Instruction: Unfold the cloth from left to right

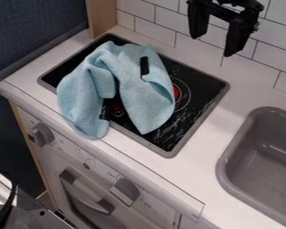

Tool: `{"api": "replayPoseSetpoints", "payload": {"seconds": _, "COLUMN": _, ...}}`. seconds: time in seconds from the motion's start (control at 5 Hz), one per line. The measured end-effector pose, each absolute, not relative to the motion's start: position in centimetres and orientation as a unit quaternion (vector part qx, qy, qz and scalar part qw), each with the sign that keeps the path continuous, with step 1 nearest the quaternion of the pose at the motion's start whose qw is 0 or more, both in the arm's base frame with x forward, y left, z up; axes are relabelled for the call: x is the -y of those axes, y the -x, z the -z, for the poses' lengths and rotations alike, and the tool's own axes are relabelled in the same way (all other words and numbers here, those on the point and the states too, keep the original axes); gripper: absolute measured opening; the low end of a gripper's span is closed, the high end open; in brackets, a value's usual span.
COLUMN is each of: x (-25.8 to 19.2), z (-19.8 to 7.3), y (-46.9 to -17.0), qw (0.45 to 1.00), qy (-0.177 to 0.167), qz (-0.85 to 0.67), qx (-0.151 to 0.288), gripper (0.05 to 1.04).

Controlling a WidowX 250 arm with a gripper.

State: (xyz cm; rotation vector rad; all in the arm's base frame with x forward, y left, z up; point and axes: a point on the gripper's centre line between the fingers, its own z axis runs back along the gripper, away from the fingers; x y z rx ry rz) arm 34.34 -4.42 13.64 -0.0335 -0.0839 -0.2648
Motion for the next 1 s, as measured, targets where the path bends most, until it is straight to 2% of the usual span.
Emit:
{"api": "replayPoseSetpoints", "payload": {"seconds": 0.2, "x": 4.3, "z": -12.5, "y": -33.9, "qw": 0.992, "qy": 0.016, "qz": 0.122, "qx": 0.025, "gripper": 1.005}}
{"api": "replayPoseSetpoints", "payload": {"seconds": 0.4, "x": 3.1, "z": -11.8, "y": -31.4, "qw": 1.000, "qy": -0.012, "qz": -0.003, "qx": 0.019, "gripper": 1.005}}
{"api": "replayPoseSetpoints", "payload": {"seconds": 0.6, "x": 1.7, "z": -12.8, "y": -29.2, "qw": 0.991, "qy": -0.042, "qz": -0.125, "qx": 0.036, "gripper": 1.005}}
{"api": "replayPoseSetpoints", "payload": {"seconds": 1.0, "x": -1.3, "z": -11.6, "y": -27.2, "qw": 0.933, "qy": -0.076, "qz": -0.353, "qx": -0.004, "gripper": 1.005}}
